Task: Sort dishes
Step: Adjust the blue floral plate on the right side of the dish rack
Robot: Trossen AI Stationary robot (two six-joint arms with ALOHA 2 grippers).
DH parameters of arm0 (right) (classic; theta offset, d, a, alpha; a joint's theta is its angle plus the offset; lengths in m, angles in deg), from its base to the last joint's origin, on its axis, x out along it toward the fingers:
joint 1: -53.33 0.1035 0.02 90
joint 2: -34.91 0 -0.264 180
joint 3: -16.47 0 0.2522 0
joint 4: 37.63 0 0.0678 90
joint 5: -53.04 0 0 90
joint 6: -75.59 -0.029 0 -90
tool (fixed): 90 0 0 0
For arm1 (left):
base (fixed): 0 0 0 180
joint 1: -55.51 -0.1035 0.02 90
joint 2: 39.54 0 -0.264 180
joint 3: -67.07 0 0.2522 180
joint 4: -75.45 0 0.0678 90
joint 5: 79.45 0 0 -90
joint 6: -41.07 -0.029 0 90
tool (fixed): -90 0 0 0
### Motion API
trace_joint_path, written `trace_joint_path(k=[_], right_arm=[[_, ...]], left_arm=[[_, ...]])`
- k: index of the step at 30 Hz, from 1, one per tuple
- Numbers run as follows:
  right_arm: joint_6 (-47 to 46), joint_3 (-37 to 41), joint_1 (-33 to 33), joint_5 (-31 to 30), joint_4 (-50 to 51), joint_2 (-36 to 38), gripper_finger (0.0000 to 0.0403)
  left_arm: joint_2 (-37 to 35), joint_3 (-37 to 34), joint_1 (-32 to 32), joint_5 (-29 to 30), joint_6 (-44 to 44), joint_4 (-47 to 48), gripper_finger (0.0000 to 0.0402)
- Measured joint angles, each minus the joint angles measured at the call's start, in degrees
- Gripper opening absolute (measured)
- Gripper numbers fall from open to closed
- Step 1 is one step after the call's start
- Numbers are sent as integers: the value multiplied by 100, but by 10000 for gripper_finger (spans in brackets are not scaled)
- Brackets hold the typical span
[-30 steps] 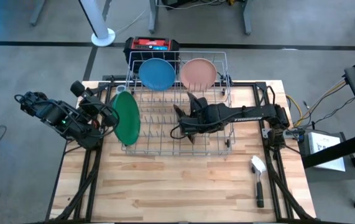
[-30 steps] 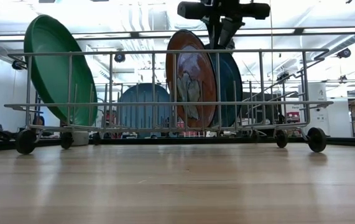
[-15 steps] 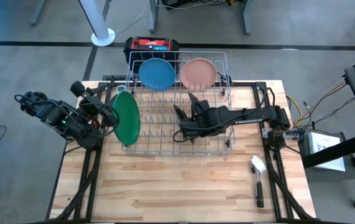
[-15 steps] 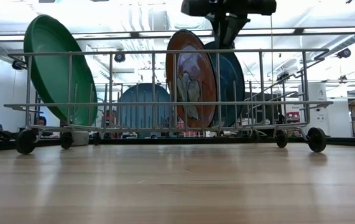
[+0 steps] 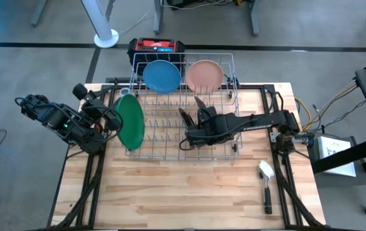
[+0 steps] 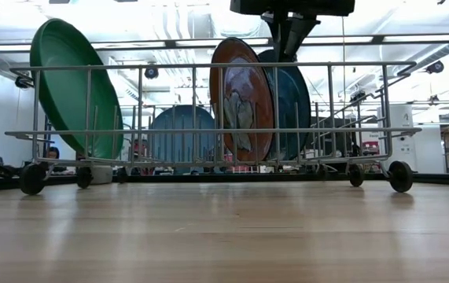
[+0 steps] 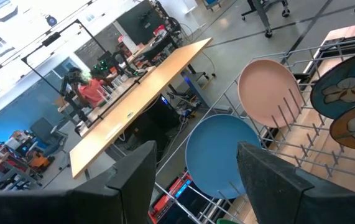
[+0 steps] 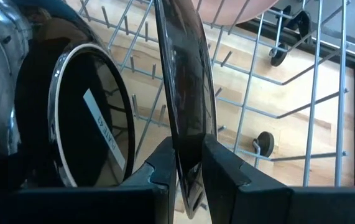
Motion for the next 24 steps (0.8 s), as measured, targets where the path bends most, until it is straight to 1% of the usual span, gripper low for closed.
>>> trace_joint_path(k=[13, 24], right_arm=[[-280, -2, 240, 165, -86, 0, 47], [-411, -2, 379, 172, -25, 0, 47]], left_arm=[[1, 0, -2, 1, 0, 0, 211], [1, 0, -1, 2, 11, 0, 211]])
